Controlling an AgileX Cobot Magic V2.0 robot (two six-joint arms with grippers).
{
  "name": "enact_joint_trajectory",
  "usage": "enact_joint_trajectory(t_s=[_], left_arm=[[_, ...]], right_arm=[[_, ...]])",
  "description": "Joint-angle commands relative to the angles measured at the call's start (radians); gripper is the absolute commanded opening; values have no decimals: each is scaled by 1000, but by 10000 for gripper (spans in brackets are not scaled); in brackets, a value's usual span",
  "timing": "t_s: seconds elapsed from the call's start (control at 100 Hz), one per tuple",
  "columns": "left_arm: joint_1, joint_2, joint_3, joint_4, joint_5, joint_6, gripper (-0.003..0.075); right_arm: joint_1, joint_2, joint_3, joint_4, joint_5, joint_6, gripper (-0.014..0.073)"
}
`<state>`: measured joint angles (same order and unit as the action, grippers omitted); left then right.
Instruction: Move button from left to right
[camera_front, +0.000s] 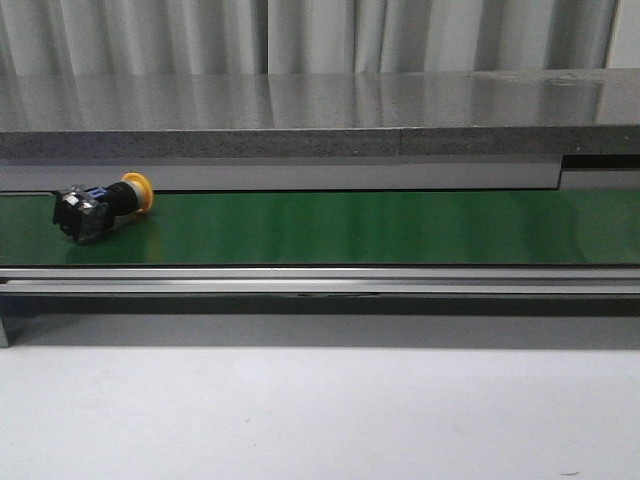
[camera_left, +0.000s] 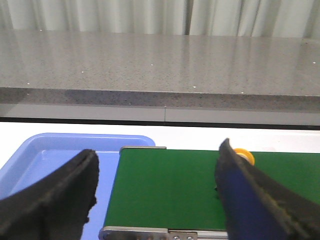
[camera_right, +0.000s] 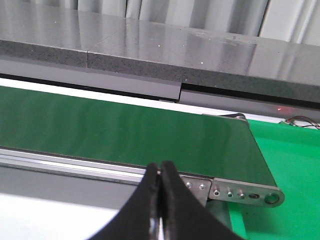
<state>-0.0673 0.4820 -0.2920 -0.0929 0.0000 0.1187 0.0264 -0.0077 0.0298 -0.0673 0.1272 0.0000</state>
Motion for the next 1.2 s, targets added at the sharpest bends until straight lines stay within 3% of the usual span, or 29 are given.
enact_joint_trajectory(t_s=[0.0, 0.24, 0.45, 0.8, 0.98, 1.19], left_arm=[[15, 3, -26, -10, -73, 0, 456], [15, 3, -26, -10, -52, 0, 318], [15, 3, -24, -8, -6, 0, 3], [15, 3, -19, -8, -6, 0, 5], [15, 3, -19, -8, -6, 0, 5], [15, 3, -19, -8, -6, 0, 5]], right_arm=[[-3, -18, 0, -11, -83, 0, -68], [-3, -18, 0, -11, -83, 0, -68], [-3, -18, 0, -11, -83, 0, -68], [-3, -18, 0, -11, -119, 0, -68], [-3, -18, -19, -11, -231, 0, -68], [-3, 46, -138, 15, -139, 0, -68]])
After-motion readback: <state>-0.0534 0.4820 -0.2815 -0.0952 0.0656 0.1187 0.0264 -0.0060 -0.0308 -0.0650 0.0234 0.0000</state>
